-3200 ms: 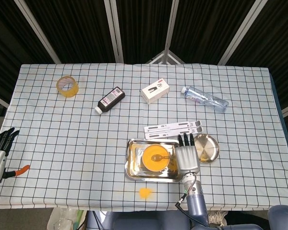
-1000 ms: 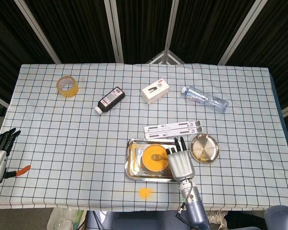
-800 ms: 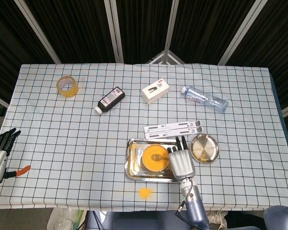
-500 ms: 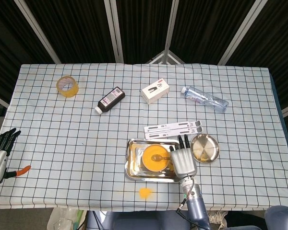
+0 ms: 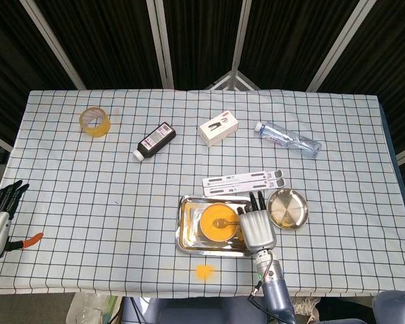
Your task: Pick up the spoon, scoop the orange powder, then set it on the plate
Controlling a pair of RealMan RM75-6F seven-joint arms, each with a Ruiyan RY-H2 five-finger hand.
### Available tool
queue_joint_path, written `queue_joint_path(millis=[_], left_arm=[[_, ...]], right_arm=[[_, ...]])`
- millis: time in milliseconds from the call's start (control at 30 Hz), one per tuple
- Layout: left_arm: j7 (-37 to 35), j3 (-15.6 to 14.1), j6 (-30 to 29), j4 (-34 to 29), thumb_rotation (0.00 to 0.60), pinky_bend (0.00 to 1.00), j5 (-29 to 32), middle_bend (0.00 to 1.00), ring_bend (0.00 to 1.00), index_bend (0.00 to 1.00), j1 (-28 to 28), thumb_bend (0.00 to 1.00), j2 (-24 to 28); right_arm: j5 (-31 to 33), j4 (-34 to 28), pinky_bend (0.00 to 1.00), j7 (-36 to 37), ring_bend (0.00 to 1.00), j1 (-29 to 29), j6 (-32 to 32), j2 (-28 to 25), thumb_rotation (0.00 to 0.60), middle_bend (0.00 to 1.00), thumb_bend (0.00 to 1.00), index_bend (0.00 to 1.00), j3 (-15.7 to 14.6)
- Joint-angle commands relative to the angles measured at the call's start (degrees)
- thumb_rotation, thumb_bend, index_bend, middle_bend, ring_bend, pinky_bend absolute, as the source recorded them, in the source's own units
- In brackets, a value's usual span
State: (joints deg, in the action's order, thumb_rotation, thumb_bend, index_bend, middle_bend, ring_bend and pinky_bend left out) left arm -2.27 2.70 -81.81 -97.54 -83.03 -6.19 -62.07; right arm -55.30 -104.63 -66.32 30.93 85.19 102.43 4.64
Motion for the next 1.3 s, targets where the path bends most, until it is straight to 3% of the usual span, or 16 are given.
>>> queue_joint_path(millis=[33, 900, 1300], left_arm=[[0.0, 0.0, -0.1, 0.0, 0.6, 0.0, 0.0, 0.0, 0.0, 0.0, 0.0, 0.0, 0.0], [0.0, 0.0, 0.2, -0.2, 0.6, 0.0, 0.2, 0.0, 0.0, 0.0, 0.0, 0.0, 0.1], [-0.1, 0.0, 0.2, -0.2, 0.6, 0.0, 0.2, 0.0, 0.0, 0.0, -0.1, 0.0, 0.1]], right_arm=[[-0.6, 0.2, 0.0, 0.3, 0.08, 0.0, 0.0, 0.3, 0.6, 0.41, 0.46, 0.41, -0.1], [-0.8, 1.0, 0.0, 0.3, 0.12, -0.5, 0.0, 0.2, 0.6, 0.42, 0.46, 0.44, 0.1], [-0.6, 1.2, 0.0, 0.8, 0.13, -0.9, -0.1, 0.3, 0.6, 0.44, 0.47, 0.51, 0.1]])
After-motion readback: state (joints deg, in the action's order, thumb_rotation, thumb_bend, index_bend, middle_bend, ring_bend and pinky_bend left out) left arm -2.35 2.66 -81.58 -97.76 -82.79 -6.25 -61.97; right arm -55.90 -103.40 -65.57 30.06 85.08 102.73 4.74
